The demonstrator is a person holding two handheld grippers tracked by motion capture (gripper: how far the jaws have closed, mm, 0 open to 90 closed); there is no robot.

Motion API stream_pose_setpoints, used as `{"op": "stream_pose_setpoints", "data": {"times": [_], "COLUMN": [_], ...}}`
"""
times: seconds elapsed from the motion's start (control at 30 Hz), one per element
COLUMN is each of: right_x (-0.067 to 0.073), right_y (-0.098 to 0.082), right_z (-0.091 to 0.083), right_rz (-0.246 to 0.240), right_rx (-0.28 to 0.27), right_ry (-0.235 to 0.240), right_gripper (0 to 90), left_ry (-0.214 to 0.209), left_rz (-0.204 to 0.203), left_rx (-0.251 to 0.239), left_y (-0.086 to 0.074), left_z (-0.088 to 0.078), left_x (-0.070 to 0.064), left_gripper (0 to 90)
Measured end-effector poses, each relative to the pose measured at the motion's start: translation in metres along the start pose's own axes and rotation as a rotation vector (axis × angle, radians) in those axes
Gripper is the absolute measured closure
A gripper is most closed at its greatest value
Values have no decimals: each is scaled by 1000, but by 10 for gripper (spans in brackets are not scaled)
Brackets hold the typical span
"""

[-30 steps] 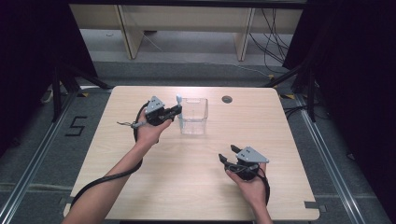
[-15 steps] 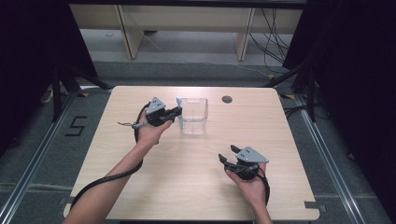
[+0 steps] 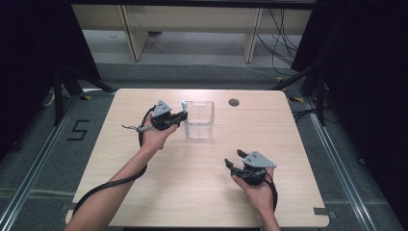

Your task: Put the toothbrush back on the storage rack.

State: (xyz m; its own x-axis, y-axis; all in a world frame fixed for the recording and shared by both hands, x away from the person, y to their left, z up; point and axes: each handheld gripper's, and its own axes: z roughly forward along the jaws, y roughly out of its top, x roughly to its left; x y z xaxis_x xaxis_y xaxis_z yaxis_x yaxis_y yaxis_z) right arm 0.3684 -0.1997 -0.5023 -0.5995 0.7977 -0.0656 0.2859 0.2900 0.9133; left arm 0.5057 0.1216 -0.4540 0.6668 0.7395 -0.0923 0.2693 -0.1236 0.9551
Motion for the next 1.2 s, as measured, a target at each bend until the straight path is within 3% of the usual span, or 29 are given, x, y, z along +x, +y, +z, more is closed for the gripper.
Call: {"op": "stream_pose_setpoints", "data": {"times": [0.17, 0.3, 0.33, 0.4, 0.47, 0.7, 0.8, 0.97, 1.03, 1.1, 1.2], "right_x": [-1, -1, 1, 2, 2, 2, 2, 2, -1, 1, 0], "right_y": [0, 0, 0, 0, -1, -1, -1, -1, -1, -1, -1], "right_z": [0, 0, 0, 0, 2, 1, 1, 0, 0, -1, 0], "right_rz": [-21, -20, 11, 14, 10, -2, -3, 9, -23, 8, 4], "right_rx": [-6, -5, 3, 4, -20, 1, 1, -1, -17, -3, -9], "right_ry": [-2, -3, 0, -1, 3, 2, 2, -5, -15, -6, -10], "right_gripper": [400, 400, 400, 400, 400, 400, 400, 400, 400, 400, 400], "left_ry": [-1, -1, 0, 3, 4, 12, 22, 38, 43, 46, 50], "left_rz": [1, 3, 3, 4, 3, -2, 7, 3, 3, -3, -2], "left_rx": [4, 8, 8, 11, 10, 6, 14, 23, 39, 47, 65], "left_y": [0, 0, 0, 0, -1, 0, 1, 2, 1, -1, -3], "left_z": [0, 0, 0, -1, -1, -4, -6, -11, -14, -17, -21], "left_x": [-1, -1, -1, -2, -2, -2, -2, -5, -7, -6, -6], "left_gripper": [846, 844, 843, 841, 833, 796, 738, 559, 488, 443, 386]}}
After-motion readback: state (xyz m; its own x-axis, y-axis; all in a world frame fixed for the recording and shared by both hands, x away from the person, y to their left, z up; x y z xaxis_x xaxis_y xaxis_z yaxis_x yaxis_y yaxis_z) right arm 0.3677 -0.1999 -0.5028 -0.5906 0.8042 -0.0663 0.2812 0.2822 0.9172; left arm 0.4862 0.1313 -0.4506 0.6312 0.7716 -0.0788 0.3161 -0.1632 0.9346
